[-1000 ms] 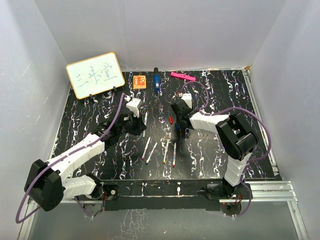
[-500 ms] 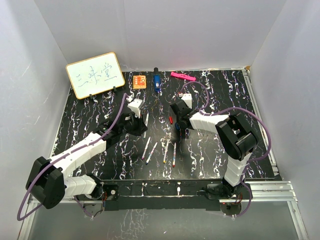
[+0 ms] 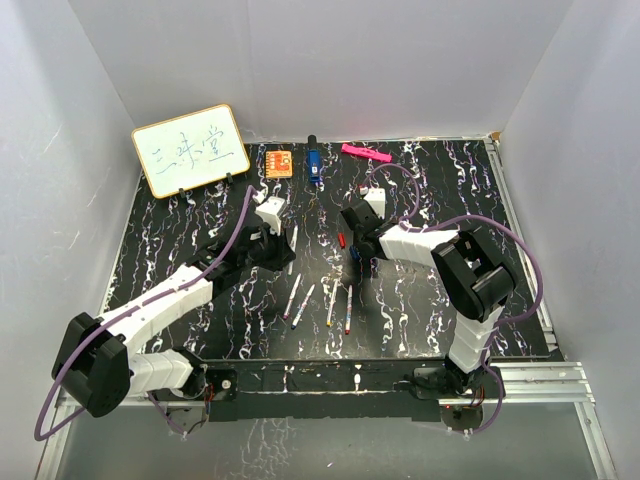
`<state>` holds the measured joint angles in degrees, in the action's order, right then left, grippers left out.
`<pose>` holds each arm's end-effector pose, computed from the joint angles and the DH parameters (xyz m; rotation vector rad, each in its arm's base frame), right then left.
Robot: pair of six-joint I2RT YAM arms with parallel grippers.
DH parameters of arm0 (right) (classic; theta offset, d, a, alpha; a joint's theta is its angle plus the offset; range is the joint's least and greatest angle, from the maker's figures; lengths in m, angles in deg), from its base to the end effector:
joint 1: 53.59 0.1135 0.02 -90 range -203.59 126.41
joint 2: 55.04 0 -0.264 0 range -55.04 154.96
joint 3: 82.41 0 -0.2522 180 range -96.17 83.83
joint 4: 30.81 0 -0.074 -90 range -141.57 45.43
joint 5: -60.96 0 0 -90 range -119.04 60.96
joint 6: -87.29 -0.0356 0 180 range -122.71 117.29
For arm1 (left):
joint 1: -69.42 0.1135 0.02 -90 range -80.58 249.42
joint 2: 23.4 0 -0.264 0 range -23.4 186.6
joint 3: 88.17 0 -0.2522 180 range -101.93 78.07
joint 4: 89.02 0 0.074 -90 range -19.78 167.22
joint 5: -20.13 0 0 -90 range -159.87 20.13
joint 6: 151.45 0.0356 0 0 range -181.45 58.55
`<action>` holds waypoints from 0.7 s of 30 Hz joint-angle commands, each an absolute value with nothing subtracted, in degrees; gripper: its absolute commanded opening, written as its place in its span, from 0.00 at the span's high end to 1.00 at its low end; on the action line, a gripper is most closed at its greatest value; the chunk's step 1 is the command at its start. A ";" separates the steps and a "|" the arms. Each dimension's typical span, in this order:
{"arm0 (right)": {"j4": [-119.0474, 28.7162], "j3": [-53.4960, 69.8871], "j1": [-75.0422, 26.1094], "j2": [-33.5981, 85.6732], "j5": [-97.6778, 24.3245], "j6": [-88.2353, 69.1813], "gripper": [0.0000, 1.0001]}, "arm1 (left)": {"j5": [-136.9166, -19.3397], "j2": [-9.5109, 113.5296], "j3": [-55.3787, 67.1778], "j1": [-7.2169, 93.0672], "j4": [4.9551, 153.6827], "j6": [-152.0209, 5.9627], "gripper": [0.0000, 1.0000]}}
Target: Insert the pens into the pen caps
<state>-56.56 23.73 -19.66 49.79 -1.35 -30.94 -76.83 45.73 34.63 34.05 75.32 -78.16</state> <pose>0.3094 0.1882 0.1507 0.0573 2.4080 -0.1364 0.2173 -0.1596 0.2574 0.4205 2.0780 -0.6792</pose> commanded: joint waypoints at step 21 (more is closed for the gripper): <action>-57.23 28.02 -22.44 50.35 -5.61 -34.77 0.80 | -77.86 46.65 33.08 34.09 75.05 -78.07 1.00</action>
